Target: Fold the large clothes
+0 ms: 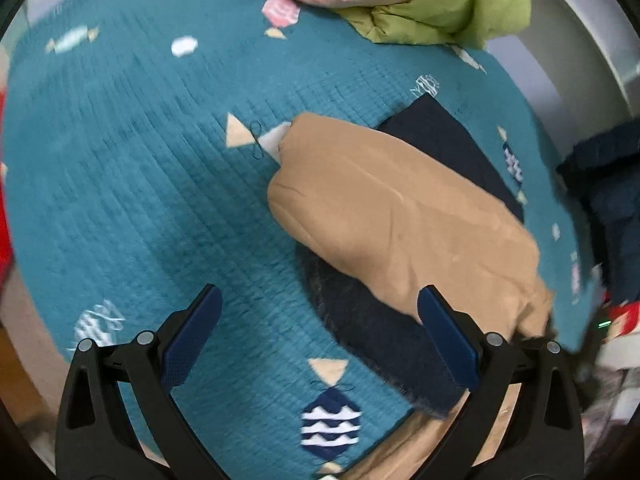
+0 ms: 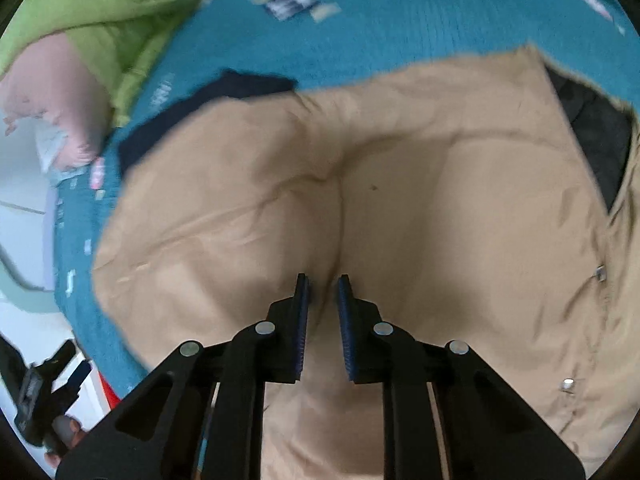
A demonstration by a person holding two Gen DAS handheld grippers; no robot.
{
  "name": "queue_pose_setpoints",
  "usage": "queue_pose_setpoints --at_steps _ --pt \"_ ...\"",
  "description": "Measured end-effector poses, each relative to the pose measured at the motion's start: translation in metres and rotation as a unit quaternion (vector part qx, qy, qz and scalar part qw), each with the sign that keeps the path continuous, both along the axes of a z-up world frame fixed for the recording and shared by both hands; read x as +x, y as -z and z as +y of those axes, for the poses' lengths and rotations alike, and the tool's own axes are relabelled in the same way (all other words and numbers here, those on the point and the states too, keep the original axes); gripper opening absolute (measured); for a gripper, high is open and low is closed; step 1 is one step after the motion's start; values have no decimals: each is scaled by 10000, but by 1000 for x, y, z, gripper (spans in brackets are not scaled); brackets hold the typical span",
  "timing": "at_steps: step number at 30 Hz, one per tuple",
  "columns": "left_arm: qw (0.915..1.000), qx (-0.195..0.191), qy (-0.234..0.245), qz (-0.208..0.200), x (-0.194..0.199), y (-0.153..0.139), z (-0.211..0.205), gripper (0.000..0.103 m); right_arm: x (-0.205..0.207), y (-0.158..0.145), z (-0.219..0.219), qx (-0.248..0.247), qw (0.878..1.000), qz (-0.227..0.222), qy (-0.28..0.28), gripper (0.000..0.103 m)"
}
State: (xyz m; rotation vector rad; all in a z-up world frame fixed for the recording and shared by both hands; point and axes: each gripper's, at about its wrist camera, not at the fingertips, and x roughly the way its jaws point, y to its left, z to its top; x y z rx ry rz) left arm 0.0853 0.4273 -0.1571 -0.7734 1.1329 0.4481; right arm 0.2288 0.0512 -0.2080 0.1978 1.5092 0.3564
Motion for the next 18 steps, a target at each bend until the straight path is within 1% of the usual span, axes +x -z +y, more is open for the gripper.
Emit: queue_pose_setpoints --at_steps 1,3,5,8,10,12,13,14,15,16,17,18 --pt "10000 -74 -64 3 1 4 2 98 1 8 1 31 9999 96 58 14" --pt "9991 -334 -226 -89 5 14 10 98 3 18 3 -28 9999 41 101 13" --pt "9973 -616 -391 -81 10 26 17 98 3 20 6 -123 9999 -55 98 13" --pt "9940 -847 -667 -179 21 42 30 98 3 20 11 -321 9994 -104 33 13" --pt "9894 -1133 -857 -290 30 55 39 98 5 21 11 -363 9992 -134 36 13" --pt "9823 -1496 -1056 -393 36 70 47 97 4 21 9 -357 9992 -138 84 13" --pt "9772 -1700 -1187 -448 38 77 50 86 3 20 8 -362 9992 -142 100 13" --pt "9702 -1898 -1409 -533 38 87 54 66 2 20 9 -374 9992 -139 102 13" --pt "9661 -1998 -1548 -523 37 94 57 43 3 20 11 -393 9991 -138 105 13" --pt "9617 -2092 -1697 -510 36 101 59 37 3 20 10 -405 9990 -139 110 13" --pt "9607 -2100 -1728 -550 35 102 59 35 3 20 13 -421 9990 -138 112 13" --pt "9618 -2036 -1732 -589 34 99 58 31 3 20 13 -448 9988 -156 94 13"
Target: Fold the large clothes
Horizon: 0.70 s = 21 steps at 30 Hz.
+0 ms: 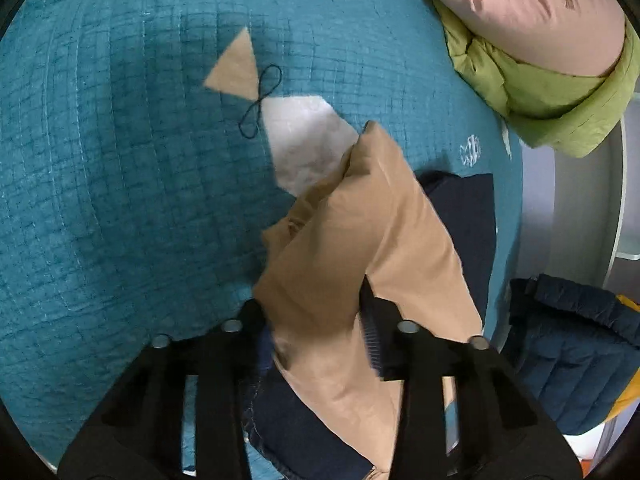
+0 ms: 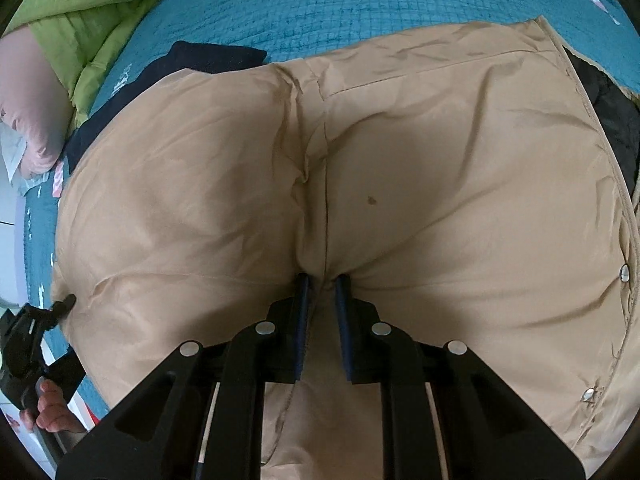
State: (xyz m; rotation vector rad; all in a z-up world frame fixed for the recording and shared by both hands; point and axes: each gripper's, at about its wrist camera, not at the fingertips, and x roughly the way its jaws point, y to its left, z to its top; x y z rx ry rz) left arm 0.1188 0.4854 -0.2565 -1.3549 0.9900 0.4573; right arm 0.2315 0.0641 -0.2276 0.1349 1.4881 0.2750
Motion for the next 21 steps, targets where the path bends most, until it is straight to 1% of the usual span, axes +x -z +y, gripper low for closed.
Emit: queue_pose_setpoints --at_steps 1,2,4,6,9,12,13,15,16,17,18,19,20,21 --pt "9998 172 21 -37 -2 -7 -2 27 1 0 4 -16 10000 -11 -5 13" --pt "9995 313 51 -59 -3 -14 -3 25 1 0 5 -24 10000 -43 -20 13" --pt "9971 723 142 -166 -6 -34 -7 18 3 1 8 -16 9999 -93 -37 13" --pt "9911 1238 294 -380 -5 -66 -15 15 3 1 9 -3 9999 -126 -29 13" --pt "9776 1915 550 -673 1 -115 -35 13 3 2 11 -16 9999 -163 -20 13" --pt "9588 2541 888 -905 12 -163 -63 13 2 2 12 17 9997 -224 12 13" --pt "9536 2680 978 -964 13 -176 -72 13 2 1 10 75 9997 -237 32 13" --pt "9396 3005 1190 -1126 17 -202 -98 13 1 -3 3 299 9993 -226 40 14" --pt "9272 3285 1343 -1196 21 -219 -116 13 -3 -5 -9 470 9987 -185 92 14" --pt "9180 3475 1443 -1249 25 -229 -131 13 -3 -7 -17 632 9978 -114 178 14" --pt "9093 3622 1547 -1347 30 -238 -146 13 -5 -13 -30 849 9959 -53 320 14" --pt "9018 3691 1674 -1496 31 -248 -160 13 -8 -20 -42 968 9945 -109 395 17" --pt "8931 3711 1881 -1711 36 -261 -182 13 -14 -32 -56 982 9938 -299 426 17" --pt "8879 3725 2007 -1808 40 -269 -198 13 -17 -42 -67 952 9934 -475 435 17"
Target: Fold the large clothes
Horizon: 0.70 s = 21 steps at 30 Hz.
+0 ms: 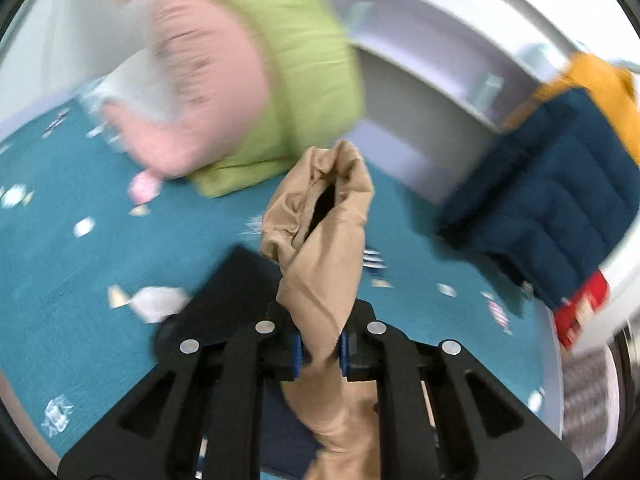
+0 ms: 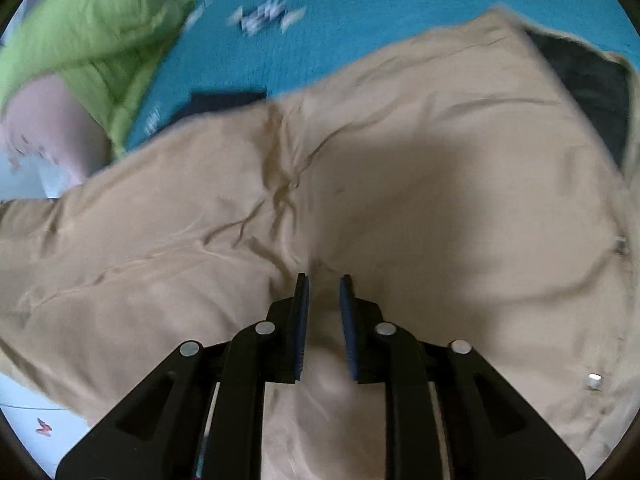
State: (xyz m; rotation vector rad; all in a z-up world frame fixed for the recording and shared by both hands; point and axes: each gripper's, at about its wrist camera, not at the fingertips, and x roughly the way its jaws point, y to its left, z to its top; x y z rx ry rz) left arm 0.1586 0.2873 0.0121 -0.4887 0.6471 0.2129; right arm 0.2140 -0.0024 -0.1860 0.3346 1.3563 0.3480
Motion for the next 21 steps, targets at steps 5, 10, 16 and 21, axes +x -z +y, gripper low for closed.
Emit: queue_pose_setpoints --at_steps 5,10,16,21 --pt "9942 321 1012 -171 25 -23 -106 13 -29 -46 -93 218 9957 -580 694 17" --pt "9767 391 2110 -48 47 -14 -224 13 -85 -74 -216 102 9749 -966 2002 17" --pt "9385 801 3303 611 60 59 -384 13 -173 -68 -340 -186 9307 -758 3574 17" --pt "8986 1622 3796 1484 64 166 -470 13 -232 -49 -401 -233 8982 -386 4374 17"
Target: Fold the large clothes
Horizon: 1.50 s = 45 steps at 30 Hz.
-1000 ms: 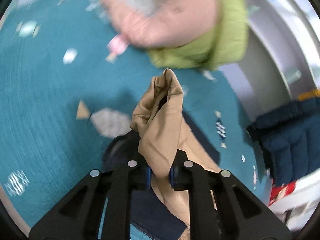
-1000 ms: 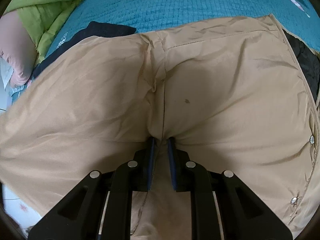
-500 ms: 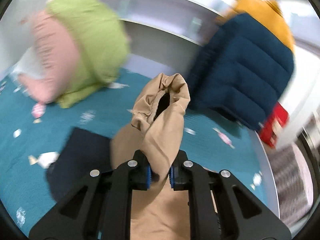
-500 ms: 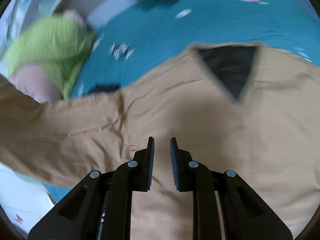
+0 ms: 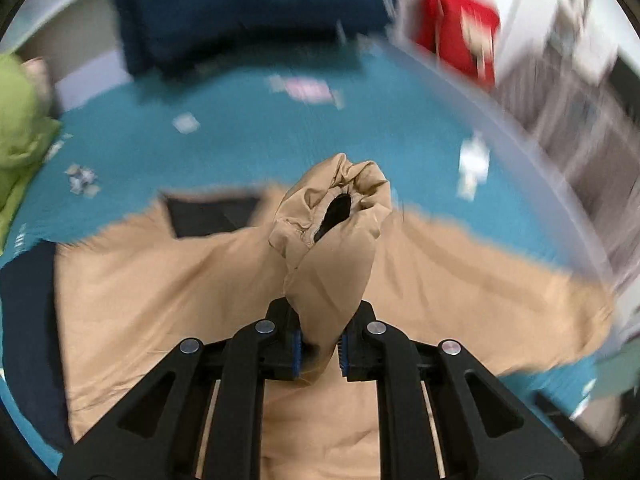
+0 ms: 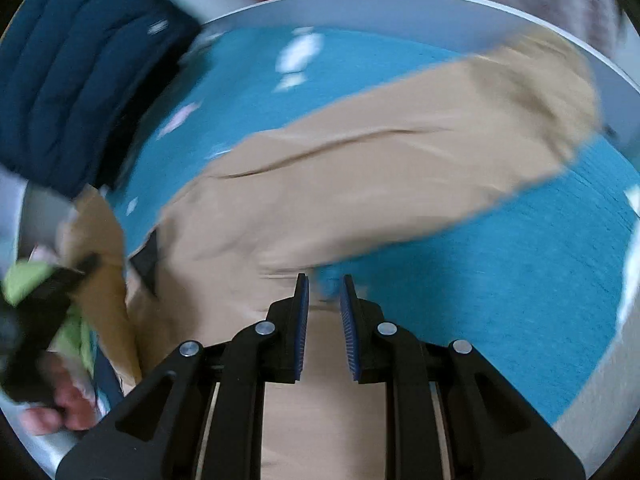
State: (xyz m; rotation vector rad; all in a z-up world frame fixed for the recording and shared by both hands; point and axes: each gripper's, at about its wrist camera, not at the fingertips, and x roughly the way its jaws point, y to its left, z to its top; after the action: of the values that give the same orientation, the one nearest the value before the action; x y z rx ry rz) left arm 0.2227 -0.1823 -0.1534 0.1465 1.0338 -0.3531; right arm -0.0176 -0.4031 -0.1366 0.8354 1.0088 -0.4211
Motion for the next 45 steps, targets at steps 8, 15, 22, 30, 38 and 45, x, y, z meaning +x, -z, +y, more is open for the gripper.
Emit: queue_pose_setpoints --at_steps 8,15,22,30,38,45 --pt "9940 671 795 325 -18 59 -29 70 -14 1 -2 25 9999 -37 137 44" --pt "9954 -326 747 -507 -33 -43 46 79 41 -41 36 -689 9936 -549 -713 51" --pt "9974 -158 -674 -202 -16 -32 168 46 120 -31 113 -818 9753 -634 -1954 46" --pt "9754 554 -1851 1058 -22 86 253 11 158 45 167 -479 9643 313 -2586 20" --pt "9714 847 -2070 801 -25 82 280 3 136 53 154 -208 9708 267 -2376 6" --pt "9874 -62 -1579 76 -9 23 261 4 163 -2 201 -491 9502 -725 -2992 8"
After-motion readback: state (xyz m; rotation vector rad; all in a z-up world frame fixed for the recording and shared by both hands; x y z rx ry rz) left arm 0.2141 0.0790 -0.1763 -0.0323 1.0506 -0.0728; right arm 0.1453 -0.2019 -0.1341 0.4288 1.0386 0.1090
